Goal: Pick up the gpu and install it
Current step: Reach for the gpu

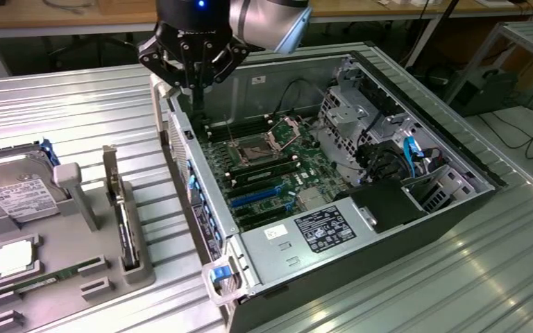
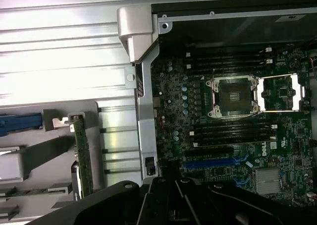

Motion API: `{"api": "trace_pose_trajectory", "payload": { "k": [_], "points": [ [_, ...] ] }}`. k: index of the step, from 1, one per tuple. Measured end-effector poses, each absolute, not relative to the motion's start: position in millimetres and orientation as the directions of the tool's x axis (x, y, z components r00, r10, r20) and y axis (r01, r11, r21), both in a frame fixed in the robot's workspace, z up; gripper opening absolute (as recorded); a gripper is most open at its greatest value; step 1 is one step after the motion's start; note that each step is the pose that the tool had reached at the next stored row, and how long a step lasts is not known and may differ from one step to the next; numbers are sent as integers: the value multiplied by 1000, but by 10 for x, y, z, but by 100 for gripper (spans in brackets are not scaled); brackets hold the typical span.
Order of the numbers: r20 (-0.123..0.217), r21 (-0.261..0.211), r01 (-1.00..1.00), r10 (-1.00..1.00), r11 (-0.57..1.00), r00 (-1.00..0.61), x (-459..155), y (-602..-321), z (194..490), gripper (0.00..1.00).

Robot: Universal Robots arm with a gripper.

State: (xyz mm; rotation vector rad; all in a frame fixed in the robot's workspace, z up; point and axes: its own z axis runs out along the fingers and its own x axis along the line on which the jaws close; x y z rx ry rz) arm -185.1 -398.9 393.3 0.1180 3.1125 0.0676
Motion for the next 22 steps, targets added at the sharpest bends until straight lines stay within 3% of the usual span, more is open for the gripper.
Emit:
{"api": "trace_pose_trajectory", "payload": {
  "k": [22],
  "points": [
    [-24,44,75,76,996,-997,-2120,-3989,3933,11]
  ]
}}
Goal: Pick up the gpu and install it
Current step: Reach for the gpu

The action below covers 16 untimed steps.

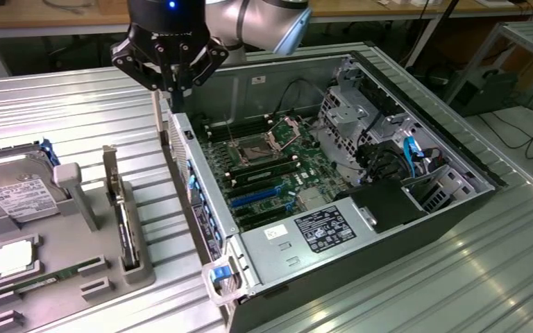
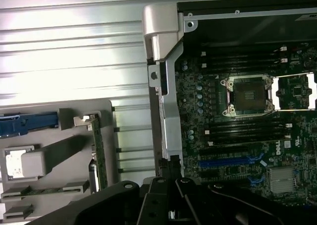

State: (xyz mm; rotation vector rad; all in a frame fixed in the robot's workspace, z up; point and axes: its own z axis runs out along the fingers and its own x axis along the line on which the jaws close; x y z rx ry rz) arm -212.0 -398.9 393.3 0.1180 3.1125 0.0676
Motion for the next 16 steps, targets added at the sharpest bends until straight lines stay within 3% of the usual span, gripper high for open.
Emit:
{"api": "trace_pose_trajectory", "payload": {
  "k": [16],
  "points": [
    [-24,44,75,76,996,-997,-2343,-3990,3933,11]
  ]
}}
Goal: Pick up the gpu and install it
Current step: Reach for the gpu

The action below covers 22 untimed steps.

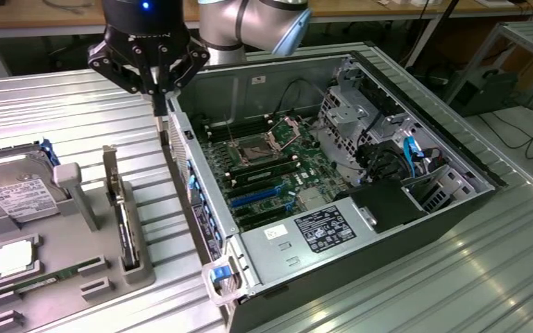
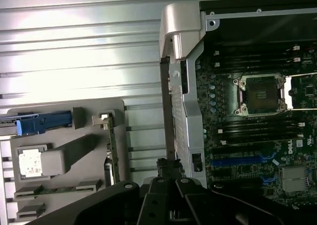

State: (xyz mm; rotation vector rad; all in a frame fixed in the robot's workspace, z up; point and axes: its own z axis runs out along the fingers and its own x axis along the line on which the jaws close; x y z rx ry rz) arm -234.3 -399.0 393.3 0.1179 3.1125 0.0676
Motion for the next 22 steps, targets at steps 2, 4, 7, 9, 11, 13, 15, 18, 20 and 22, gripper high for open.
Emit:
{"api": "trace_pose_trajectory", "payload": {
  "k": [2,4,7,9,11,13,15,18,20,22],
  "points": [
    [-24,44,75,76,996,-997,-2360,-3989,3933,11],
    [-24,44,75,76,996,-997,-2374,-3989,3933,11],
    [-24,44,75,76,996,-997,-2400,-3989,3932,11],
    [-25,44,75,76,996,-997,-2422,-3989,3932,11],
    [-24,44,75,76,996,-997,-2444,-3989,3931,11],
    [-24,44,75,76,996,-997,-2463,-3989,3931,11],
    [-24,44,75,76,996,-997,-2480,-3989,3930,11],
    [-24,44,75,76,996,-997,-2513,-3989,3929,11],
    [-24,44,75,76,996,-997,-2529,-3989,3928,11],
    [-24,44,75,76,996,-997,-2554,-3989,3928,11]
  ]
}}
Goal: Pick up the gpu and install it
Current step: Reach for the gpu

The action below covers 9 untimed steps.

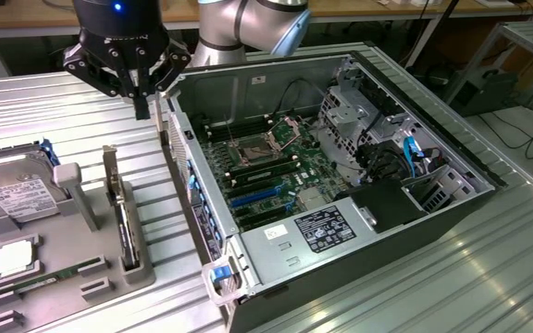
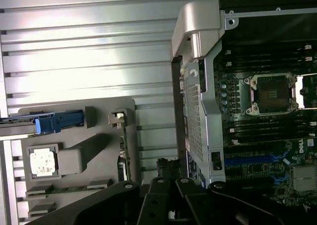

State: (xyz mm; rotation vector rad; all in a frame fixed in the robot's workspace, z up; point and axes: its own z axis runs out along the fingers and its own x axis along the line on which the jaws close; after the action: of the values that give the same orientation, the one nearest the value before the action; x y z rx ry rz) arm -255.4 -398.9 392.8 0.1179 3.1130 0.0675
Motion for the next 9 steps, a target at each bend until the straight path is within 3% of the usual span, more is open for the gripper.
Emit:
{"api": "trace_pose_trajectory", "payload": {
  "k": [9],
  "points": [
    [-24,44,75,76,996,-997,-2650,-3989,3925,11]
  ]
}}
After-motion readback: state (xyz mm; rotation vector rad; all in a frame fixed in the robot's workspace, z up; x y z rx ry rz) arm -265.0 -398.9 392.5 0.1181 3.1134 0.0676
